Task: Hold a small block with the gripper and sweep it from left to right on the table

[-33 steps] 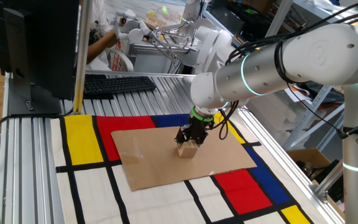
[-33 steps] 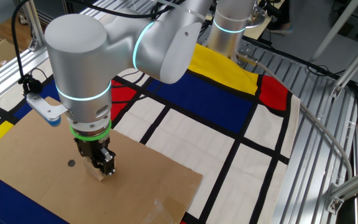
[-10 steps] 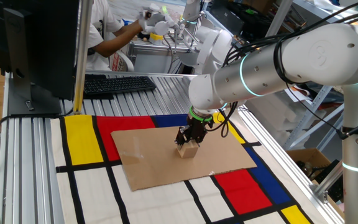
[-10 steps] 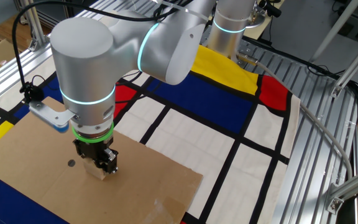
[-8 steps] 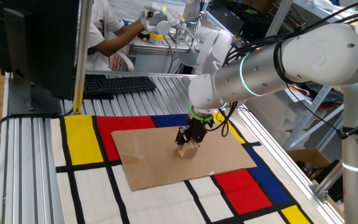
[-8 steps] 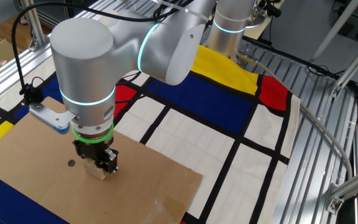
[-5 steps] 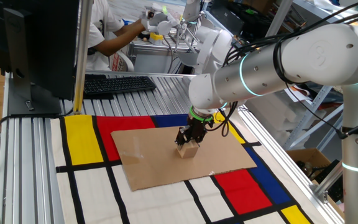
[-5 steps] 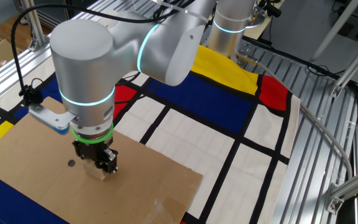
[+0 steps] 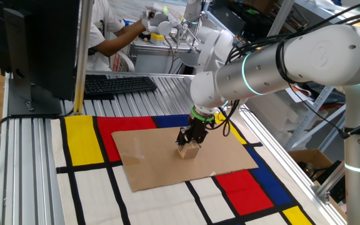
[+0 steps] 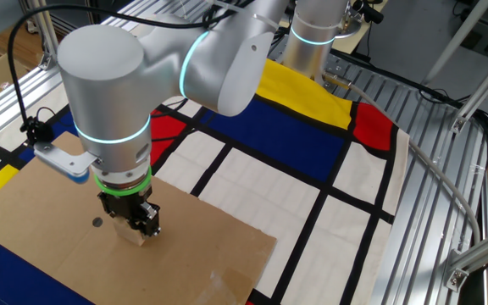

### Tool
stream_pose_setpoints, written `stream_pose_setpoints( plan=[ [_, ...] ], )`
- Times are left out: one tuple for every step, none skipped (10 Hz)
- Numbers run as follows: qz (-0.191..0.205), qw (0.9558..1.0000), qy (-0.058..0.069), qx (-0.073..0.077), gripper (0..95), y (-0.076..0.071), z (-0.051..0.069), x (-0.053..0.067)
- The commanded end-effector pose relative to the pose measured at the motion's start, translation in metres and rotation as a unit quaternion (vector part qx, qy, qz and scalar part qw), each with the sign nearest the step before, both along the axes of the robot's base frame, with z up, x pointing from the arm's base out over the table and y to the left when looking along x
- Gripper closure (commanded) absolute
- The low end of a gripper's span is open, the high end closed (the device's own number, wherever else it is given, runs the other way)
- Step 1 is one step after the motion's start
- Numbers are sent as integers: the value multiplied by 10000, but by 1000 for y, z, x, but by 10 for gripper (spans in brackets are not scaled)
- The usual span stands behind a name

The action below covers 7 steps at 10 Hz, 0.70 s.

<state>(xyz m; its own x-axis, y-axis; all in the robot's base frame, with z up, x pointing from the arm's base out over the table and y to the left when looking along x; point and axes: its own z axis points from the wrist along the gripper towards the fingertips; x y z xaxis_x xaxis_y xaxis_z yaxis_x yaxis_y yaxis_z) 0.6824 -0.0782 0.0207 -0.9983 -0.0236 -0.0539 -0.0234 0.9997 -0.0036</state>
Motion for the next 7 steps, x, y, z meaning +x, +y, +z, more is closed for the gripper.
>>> stream_pose_setpoints(
  plan=[
    [-25,10000,13,32,950,0,-1,0],
    [-22,10000,-6,-11,950,1,0,1],
    [-37,10000,-4,-5,950,1,0,1],
    [-59,10000,14,27,950,1,0,1],
    [-70,10000,26,51,950,1,0,1],
    [-64,10000,-12,34,950,1,0,1],
    [-62,10000,9,40,950,1,0,1]
  ],
)
